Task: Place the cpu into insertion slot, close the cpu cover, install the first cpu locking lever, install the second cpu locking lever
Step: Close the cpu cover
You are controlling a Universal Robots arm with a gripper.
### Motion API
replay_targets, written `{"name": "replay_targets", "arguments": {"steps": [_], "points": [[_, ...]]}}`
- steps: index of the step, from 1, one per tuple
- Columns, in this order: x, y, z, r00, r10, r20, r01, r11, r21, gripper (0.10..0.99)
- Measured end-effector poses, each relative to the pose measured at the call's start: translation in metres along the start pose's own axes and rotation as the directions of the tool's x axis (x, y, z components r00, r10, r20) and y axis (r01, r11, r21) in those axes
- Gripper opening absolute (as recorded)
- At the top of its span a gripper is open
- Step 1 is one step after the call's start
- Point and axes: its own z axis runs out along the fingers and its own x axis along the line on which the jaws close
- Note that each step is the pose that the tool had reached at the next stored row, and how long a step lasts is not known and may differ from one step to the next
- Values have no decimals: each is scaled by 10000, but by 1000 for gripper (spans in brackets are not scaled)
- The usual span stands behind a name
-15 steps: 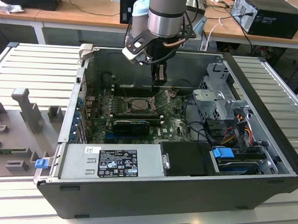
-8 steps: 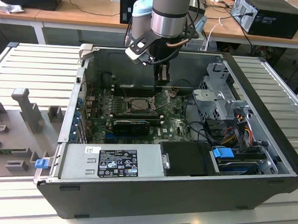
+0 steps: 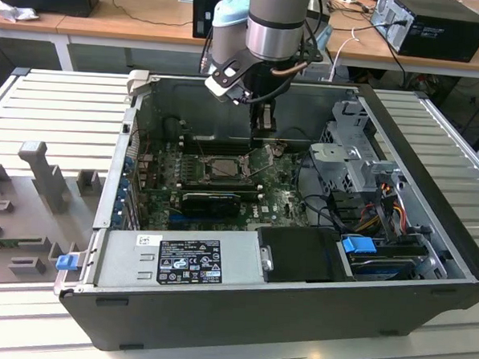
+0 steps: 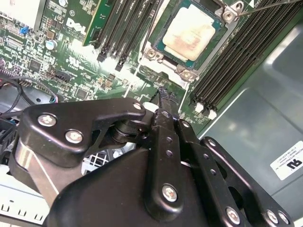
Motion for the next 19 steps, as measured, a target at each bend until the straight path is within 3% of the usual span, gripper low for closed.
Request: {"name": "replay_targets", "arguments": {"steps": [7,19], "points": [[0,62,1,10000,0,0,0,10000,0,106],[0,326,53,10000,1,1,-1,10000,0,106]]}}
